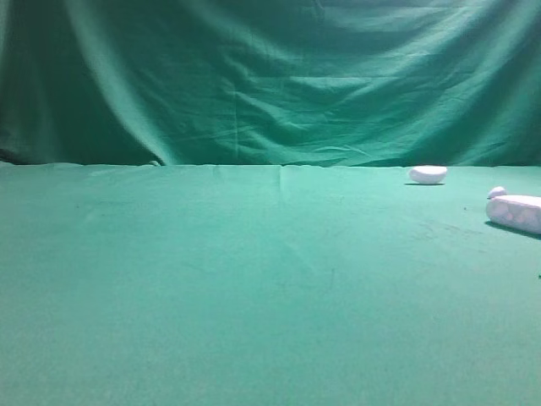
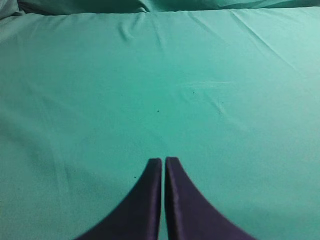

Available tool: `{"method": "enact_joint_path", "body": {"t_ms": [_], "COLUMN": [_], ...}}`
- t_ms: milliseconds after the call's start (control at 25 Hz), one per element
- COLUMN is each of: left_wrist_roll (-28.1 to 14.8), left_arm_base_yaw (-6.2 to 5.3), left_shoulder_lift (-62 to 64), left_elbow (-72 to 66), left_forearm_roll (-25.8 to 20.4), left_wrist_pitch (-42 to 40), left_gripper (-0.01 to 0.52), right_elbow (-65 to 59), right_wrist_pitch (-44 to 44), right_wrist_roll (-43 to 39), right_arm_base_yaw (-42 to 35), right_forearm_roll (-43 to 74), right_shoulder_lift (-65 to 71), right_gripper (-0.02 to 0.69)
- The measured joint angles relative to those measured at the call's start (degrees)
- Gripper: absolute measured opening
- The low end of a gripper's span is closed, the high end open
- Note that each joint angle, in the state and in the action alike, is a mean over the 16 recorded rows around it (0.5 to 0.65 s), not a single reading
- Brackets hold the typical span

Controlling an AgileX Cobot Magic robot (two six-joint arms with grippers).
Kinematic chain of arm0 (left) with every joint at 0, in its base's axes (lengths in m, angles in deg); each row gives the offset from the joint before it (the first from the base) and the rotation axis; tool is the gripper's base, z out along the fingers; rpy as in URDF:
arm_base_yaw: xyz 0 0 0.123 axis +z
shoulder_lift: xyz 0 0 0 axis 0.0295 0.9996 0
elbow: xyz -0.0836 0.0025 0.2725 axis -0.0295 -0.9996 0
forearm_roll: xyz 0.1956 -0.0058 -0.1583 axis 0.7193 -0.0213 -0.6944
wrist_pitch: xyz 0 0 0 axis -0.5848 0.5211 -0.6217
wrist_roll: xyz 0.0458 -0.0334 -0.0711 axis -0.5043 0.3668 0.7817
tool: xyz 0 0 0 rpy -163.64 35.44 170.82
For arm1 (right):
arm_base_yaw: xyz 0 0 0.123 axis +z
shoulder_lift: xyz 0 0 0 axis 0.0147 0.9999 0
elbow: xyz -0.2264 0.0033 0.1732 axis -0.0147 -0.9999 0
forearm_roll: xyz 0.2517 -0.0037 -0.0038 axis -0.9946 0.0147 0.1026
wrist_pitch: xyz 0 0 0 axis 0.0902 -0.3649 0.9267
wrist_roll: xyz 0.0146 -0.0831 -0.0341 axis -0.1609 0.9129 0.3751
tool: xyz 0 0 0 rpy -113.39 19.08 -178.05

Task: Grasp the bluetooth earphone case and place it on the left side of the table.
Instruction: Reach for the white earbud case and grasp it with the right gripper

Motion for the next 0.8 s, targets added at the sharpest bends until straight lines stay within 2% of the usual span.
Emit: {"method": "enact_joint_path", "body": {"t_ms": [800], "left_wrist_roll": [0.0], "left_arm_base_yaw": [0.0], "left_shoulder_lift": [0.0], "left_elbow": [0.0], "left_forearm_roll": [0.0], "left_wrist_pitch": [0.0], "left_gripper": [0.0], "right_elbow": [0.0], "right_wrist_pitch": [0.9], "right_wrist_roll": [-0.1], "right_arm_base_yaw": [0.0], "right_forearm_roll": [0.8], "right_shoulder_lift": [0.0], "right_gripper": [0.0]}}
